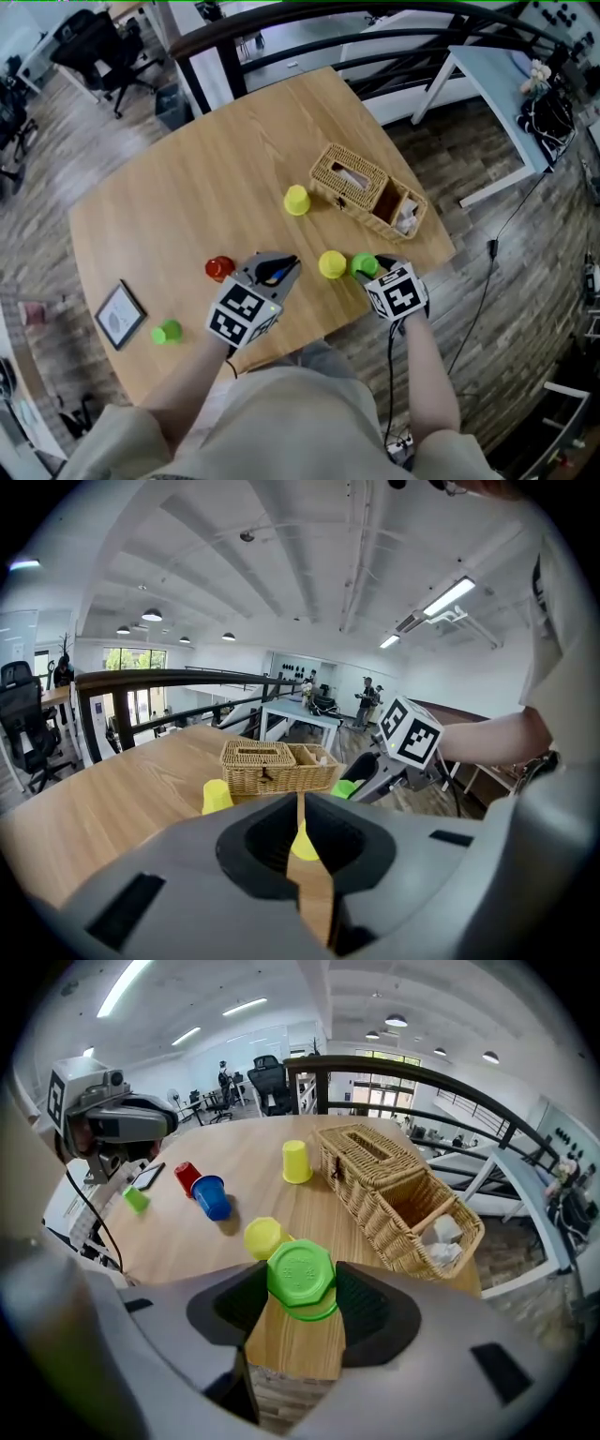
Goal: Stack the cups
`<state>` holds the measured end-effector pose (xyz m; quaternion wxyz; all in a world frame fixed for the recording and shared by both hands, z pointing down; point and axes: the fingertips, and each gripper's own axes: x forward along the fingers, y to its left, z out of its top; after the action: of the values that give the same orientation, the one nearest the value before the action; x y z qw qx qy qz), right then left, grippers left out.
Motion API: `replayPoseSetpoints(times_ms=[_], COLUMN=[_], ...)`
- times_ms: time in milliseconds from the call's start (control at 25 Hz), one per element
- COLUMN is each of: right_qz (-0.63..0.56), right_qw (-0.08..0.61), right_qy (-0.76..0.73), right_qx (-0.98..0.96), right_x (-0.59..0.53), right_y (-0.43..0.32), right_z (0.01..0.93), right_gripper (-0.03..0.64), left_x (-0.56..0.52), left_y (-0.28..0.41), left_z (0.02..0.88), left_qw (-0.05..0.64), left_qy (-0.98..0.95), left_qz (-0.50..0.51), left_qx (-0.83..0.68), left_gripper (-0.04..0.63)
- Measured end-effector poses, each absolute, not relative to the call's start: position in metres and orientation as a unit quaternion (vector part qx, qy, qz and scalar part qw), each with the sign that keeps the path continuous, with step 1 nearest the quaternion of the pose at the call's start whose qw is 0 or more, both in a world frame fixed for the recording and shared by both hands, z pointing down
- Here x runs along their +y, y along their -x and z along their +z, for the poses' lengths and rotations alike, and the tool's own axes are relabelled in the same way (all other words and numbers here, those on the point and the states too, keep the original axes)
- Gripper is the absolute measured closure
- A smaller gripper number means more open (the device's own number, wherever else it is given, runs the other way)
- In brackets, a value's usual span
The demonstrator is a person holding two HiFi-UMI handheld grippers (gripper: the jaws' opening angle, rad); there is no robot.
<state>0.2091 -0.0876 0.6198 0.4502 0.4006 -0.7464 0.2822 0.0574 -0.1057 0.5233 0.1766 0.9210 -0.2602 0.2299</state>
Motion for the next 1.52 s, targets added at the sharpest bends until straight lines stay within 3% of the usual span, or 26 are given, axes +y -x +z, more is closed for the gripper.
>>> replayPoseSetpoints(times_ms=[920,1520], right_qz=[0.314,0.317], right_qw=[0.464,0.428], right_qy=[-0.401,-0.415], right_qx=[-0.725,-0.737], right_x=[-0.084,-0.086], right_y=[-0.214,-0.21], right_z=[0.665,0.642], right_gripper=[0.373,0.347], left_x=[-0.102,-0.095], left_y=[-0.061,-0.049], left_z=[0.573,0.564], left_qw=[0.208,0.205], left_qy=[-0.909,-0.906], left_qz=[0.271,0.265], left_qx=[-0.24,-0.259], left_gripper=[0.552,0.552])
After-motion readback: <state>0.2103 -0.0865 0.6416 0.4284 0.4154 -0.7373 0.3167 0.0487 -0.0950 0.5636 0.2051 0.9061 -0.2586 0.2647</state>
